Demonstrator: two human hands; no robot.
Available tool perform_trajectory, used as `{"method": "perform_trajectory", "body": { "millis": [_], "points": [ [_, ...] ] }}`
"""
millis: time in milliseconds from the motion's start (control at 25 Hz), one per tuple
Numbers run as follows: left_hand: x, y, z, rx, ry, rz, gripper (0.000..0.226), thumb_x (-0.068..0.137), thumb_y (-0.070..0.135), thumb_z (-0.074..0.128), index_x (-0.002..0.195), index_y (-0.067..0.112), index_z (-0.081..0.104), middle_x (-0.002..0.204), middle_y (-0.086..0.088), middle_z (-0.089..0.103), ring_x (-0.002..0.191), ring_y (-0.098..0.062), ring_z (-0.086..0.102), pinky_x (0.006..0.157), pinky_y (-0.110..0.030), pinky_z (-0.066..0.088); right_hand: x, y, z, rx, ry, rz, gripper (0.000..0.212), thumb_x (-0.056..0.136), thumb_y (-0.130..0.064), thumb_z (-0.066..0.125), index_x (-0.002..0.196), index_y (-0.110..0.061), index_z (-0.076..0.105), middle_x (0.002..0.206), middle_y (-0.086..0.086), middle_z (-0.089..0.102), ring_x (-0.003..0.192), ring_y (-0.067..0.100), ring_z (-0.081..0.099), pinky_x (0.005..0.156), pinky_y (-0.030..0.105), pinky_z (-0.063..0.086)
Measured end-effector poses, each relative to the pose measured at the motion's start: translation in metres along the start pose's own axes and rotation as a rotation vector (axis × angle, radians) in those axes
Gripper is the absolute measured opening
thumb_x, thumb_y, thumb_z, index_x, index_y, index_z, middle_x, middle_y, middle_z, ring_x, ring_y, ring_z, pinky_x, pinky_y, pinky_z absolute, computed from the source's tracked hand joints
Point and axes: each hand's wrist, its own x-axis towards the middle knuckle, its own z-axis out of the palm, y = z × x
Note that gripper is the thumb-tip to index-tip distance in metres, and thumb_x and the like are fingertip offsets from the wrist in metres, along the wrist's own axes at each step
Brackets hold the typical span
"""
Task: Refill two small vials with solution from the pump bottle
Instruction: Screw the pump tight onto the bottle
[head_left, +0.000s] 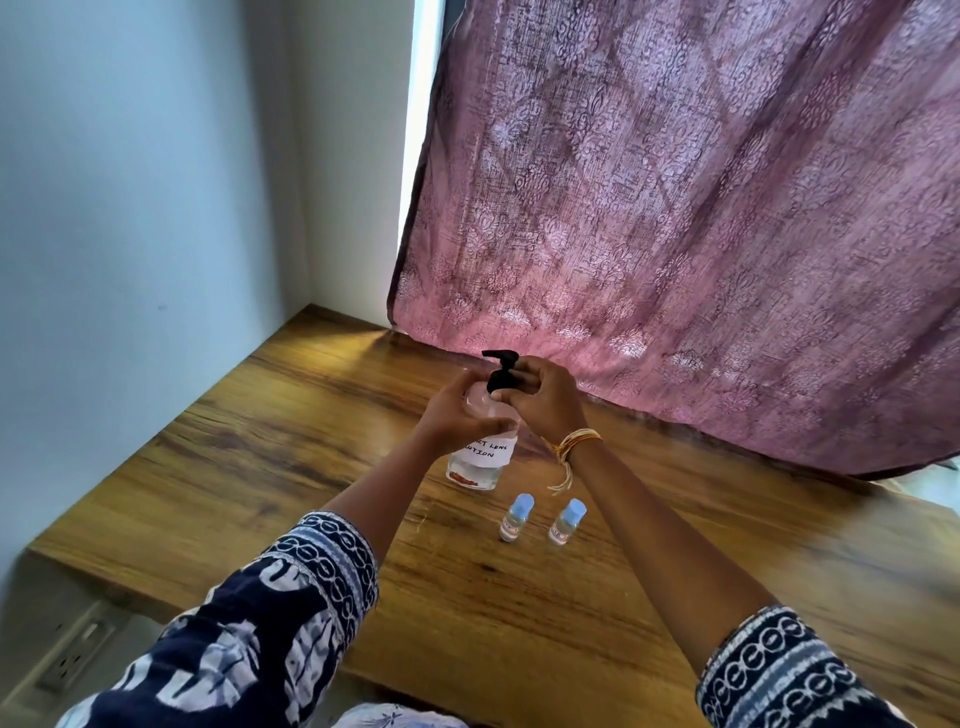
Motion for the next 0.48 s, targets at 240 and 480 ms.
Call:
{"method": "perform_trajectory", "body": {
  "millis": [240, 480],
  "points": [
    [0.001, 0.001, -0.002, -0.009, -0.028, -0.008, 0.074, 0.060, 0.042, 0.086, 0.125, 0.038, 0.050, 0.118, 0.005, 0.063, 0.109, -0.017, 0.061, 0.092, -0.040, 0.054, 0.011, -0.008, -0.007, -0.180, -0.212, 0.017, 0.053, 0.076, -0.004, 0.074, 0.126, -0.010, 0.057, 0.114, 0.008, 0.069, 0.108, 0.021, 0.064, 0.090, 0.026, 0.051],
    [-0.005, 0.005, 0.005, 0.033, 0.041, 0.031, 0.065, 0.062, 0.039, 0.084, 0.118, 0.033, 0.052, 0.105, 0.009, 0.065, 0.097, -0.012, 0.064, 0.072, -0.024, 0.048, 0.004, -0.003, -0.002, -0.121, -0.092, -0.002, 0.042, 0.070, -0.006, 0.079, 0.110, -0.011, 0.067, 0.097, -0.002, 0.074, 0.094, 0.011, 0.070, 0.089, 0.031, 0.056]
  ]
}}
